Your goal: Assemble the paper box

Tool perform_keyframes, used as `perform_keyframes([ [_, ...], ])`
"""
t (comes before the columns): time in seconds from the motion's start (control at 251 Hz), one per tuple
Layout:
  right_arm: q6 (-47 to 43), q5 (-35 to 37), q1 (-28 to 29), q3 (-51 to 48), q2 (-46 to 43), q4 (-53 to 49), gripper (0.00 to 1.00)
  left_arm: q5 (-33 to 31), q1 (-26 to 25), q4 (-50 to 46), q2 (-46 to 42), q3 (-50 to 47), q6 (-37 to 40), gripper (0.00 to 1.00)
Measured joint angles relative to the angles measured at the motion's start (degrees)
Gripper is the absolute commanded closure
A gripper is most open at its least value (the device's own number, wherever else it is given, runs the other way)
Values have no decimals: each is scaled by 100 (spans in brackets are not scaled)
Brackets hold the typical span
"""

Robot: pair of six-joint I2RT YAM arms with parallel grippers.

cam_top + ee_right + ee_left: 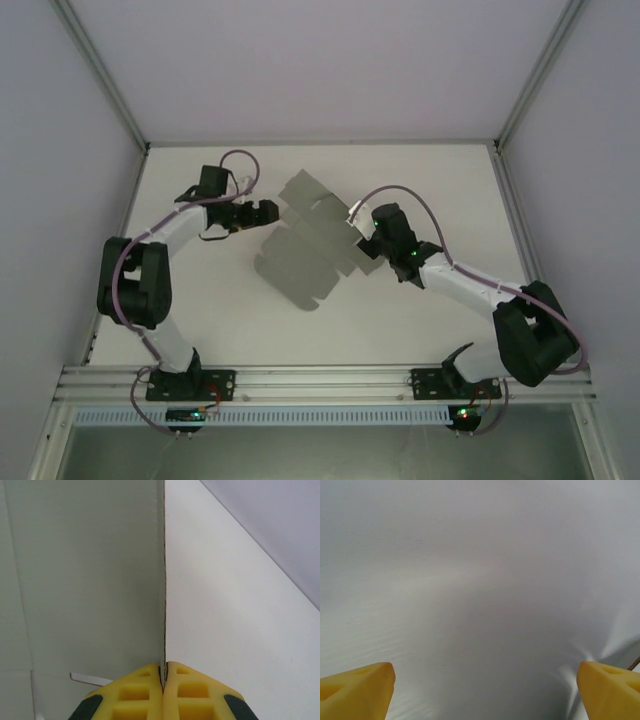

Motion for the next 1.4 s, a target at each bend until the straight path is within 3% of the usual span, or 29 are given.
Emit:
perform_keyframes([
  [0.216, 125, -42, 17, 0, 4, -26, 100, 656, -315, 483, -66, -177, 267, 13],
  [0.411, 188, -192, 37, 0, 44, -9, 100, 1165, -507, 859, -33, -326, 330, 34],
  [0.555, 212, -330, 37, 0, 94, 37, 100, 1499, -529, 1270, 153, -389, 247, 44],
  [0.774, 243, -496, 37, 0, 107, 57, 100, 1711, -560, 1690, 205, -688, 186, 46],
  [0.97, 358, -682, 37, -42, 107, 155, 100, 1596, -570, 1834, 205, -931, 118, 79],
  [1.145, 380, -695, 37, -98, 107, 232, 100, 1449, -603, 1950, 203, -1062, 44, 93],
  [1.205, 380, -691, 37, -98, 107, 229, 100, 1425, -605, 1982, 201, -1062, 31, 91],
  [1.401, -24, -496, 68, -44, 101, 131, 100, 1023, -664, 1930, 179, -1060, -153, 37],
])
